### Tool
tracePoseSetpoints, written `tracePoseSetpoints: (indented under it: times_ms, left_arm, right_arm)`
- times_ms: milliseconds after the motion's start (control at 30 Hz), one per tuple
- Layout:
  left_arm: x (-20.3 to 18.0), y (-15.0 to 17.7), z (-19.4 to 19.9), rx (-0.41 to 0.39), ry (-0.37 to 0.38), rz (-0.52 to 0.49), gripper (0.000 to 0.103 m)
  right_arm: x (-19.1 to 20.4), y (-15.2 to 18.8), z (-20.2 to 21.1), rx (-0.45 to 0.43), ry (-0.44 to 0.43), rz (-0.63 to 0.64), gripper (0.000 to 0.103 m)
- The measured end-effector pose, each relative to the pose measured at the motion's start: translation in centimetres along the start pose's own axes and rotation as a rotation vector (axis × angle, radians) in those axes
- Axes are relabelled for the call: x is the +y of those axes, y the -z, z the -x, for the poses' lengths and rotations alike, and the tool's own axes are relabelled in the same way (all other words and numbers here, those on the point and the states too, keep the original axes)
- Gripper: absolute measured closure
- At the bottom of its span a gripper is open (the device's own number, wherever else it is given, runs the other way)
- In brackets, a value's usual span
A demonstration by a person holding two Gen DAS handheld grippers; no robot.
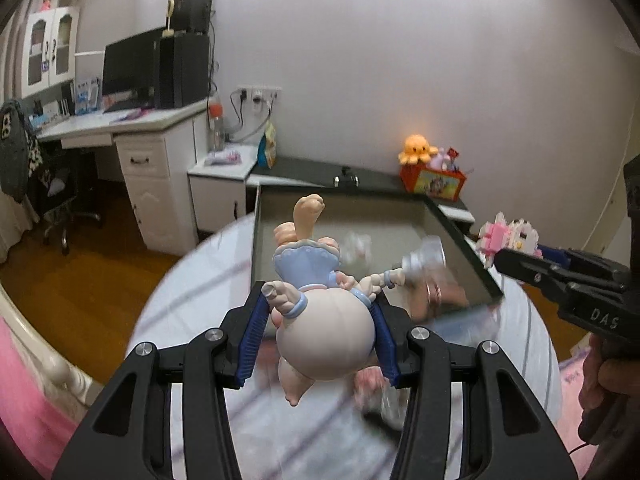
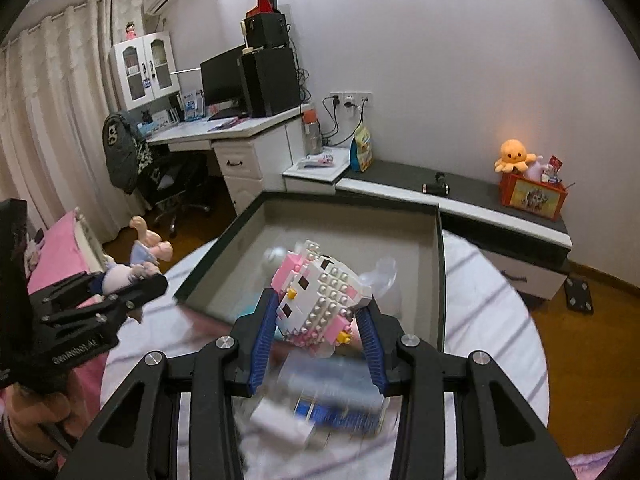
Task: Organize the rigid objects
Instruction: 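Place the doll and pink block figure into the box, open both tools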
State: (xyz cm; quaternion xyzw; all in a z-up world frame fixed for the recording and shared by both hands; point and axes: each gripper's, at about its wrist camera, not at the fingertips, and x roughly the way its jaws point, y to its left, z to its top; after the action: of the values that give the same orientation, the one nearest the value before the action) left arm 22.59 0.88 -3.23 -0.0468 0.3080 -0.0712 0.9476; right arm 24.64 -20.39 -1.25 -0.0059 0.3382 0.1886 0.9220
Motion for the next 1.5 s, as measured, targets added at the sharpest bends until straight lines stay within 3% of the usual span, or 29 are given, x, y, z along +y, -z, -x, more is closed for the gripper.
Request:
tracePoseSetpoints:
  times_ms: [233,367,767,867,967,1000,1033,1067,1133,1200,1500]
  left_arm:
    - [0.2,-4.4,-4.7,0.001,0.004,-0.012,0.054]
    - [-0.2,-5.9,-8.9,0.042,0.015,-0.018,0.054]
    - [-1.0,-6.3,-16.6,0.17,0.007,-0.031,0.054]
    - [-0.7,-5.8,-17.7,0.214,-0.031,-0.025,0.05]
    - [-0.1,-5.8,-17.1,0.2,-0.035,0.005,0.029]
    - [-0.1,-5.8,-16.6,0.185,-0.041,0.008,0.015]
    - [0.0,-5.9,-15.9,0.158,-0.049,0.011,0.005]
    - [0.0,-6.0,-14.8,0.122,-0.052,0.012,0.002]
    - [0.2,-6.2,-13.6,0.087,-0.051,0.009,0.0]
    - [0.3,-6.3,-12.1,0.063,-0.055,0.002,0.0]
    - [0.8,-4.8,-4.2,-0.026,-0.04,0.028,0.0]
  right_arm:
    - [-2.0,-3.0,-4.7,0.021,0.007,-0.02,0.062]
    - [-3.3,-4.0,-7.8,0.051,0.012,-0.048,0.062]
    - [-5.6,-3.9,-13.7,0.159,0.03,-0.104,0.062]
    - [-5.6,-3.9,-14.4,0.176,0.037,-0.108,0.061]
    - [-5.8,-3.6,-14.5,0.186,0.032,-0.12,0.059]
    - [-5.9,-3.5,-14.3,0.181,0.034,-0.129,0.043]
    - [-6.0,-3.5,-14.0,0.173,0.037,-0.142,0.019]
    - [-6.2,-3.5,-13.7,0.162,0.039,-0.153,0.014]
    - [-6.4,-3.6,-13.0,0.145,0.033,-0.175,0.011]
    - [-6.4,-3.7,-11.9,0.127,0.043,-0.194,0.0]
    - [-4.3,-3.5,-4.5,-0.003,0.07,-0.216,0.0]
